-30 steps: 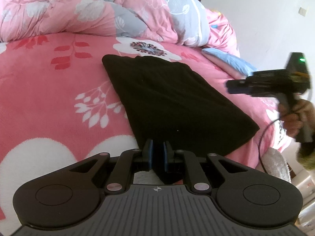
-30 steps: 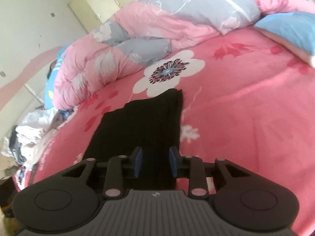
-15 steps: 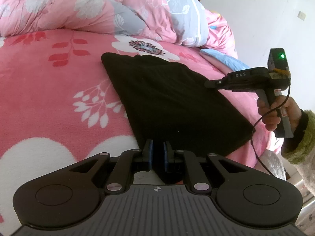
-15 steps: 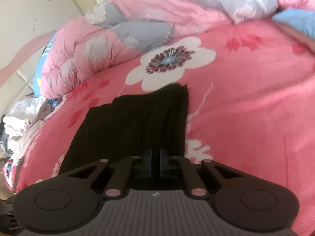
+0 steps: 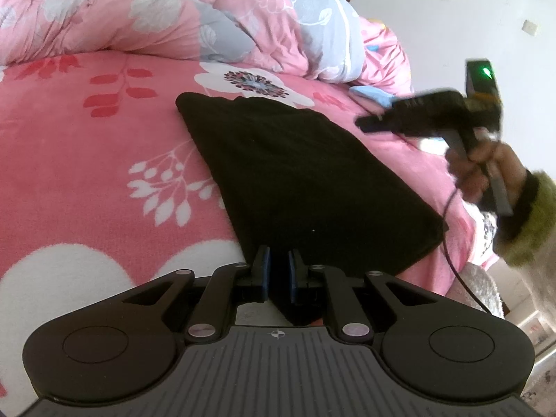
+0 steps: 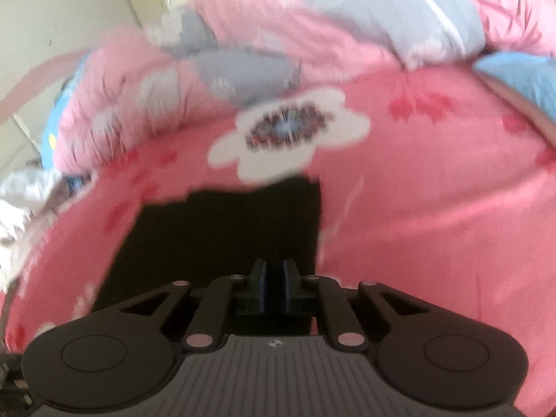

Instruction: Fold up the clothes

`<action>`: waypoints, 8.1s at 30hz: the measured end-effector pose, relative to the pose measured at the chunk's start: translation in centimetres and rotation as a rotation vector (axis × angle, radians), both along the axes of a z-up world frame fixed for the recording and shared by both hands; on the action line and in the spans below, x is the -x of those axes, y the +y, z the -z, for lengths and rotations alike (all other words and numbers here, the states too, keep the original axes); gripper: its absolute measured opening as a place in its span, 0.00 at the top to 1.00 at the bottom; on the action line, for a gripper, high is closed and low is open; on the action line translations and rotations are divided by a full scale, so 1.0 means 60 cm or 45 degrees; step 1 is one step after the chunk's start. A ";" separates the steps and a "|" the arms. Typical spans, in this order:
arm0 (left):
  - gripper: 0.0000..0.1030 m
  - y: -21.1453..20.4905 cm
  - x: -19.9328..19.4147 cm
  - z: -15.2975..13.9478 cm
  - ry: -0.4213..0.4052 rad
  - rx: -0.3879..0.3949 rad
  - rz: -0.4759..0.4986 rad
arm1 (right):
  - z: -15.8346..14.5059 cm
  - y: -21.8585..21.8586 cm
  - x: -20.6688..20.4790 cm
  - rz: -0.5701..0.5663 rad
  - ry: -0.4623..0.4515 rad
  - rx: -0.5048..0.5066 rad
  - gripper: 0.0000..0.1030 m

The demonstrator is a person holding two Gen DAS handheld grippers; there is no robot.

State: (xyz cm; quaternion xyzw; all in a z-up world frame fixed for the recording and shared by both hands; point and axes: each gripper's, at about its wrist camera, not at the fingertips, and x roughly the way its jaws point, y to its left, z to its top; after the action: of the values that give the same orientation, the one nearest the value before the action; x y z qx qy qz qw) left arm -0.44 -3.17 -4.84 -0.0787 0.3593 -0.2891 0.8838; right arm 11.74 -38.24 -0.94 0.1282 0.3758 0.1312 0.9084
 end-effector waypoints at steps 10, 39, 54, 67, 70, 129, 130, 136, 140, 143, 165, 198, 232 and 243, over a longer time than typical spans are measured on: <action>0.90 0.009 -0.003 0.007 0.008 0.052 0.012 | 0.062 0.001 -0.136 0.021 0.054 -0.025 0.93; 0.86 0.043 0.014 0.036 0.060 0.277 -0.038 | 0.018 0.303 -0.116 -0.362 0.191 0.051 0.83; 0.86 0.056 0.024 0.044 0.053 0.325 -0.015 | 0.038 0.282 -0.223 -0.071 0.143 -0.049 0.85; 0.85 0.054 0.044 0.036 0.053 0.257 -0.052 | -0.010 0.266 -0.115 -0.203 0.109 -0.061 0.84; 0.85 0.053 0.047 0.033 0.058 0.243 -0.059 | -0.020 0.269 -0.051 -0.316 0.048 -0.020 0.84; 0.85 -0.020 0.022 -0.001 0.004 -0.001 -0.007 | 0.036 -0.071 0.339 0.496 -0.199 -0.037 0.96; 0.85 -0.022 0.023 -0.001 0.001 -0.007 -0.009 | 0.030 -0.067 0.340 0.476 -0.226 -0.079 0.96; 0.85 -0.013 0.031 -0.005 0.010 -0.019 -0.053 | 0.043 0.012 0.296 0.252 -0.249 -0.122 0.96; 0.85 0.015 0.042 -0.032 -0.088 -0.102 -0.137 | 0.056 -0.017 0.295 0.373 -0.204 -0.136 0.95; 0.85 0.027 0.016 -0.048 -0.079 0.001 -0.128 | 0.043 -0.033 0.308 0.418 -0.243 -0.161 0.95; 0.84 -0.029 -0.087 -0.008 -0.067 0.008 -0.069 | 0.060 -0.009 0.235 0.253 -0.214 -0.343 0.94; 0.63 -0.019 -0.197 0.009 -0.006 -0.080 -0.162 | 0.079 -0.053 0.001 0.082 0.095 -0.529 0.93; 0.59 0.018 -0.323 -0.018 -0.002 0.007 -0.399 | 0.105 -0.132 -0.134 0.303 0.052 -0.803 0.79; 0.59 -0.032 -0.171 -0.044 0.062 -0.022 -0.112 | 0.097 -0.087 0.003 0.001 0.245 -1.054 0.72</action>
State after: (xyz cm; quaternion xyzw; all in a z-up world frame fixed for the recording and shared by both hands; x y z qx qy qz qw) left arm 9.81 -5.07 -2.19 -0.0939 0.3793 -0.2447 0.8874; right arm 11.55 -43.46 -6.74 0.4940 0.3743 0.2581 0.7411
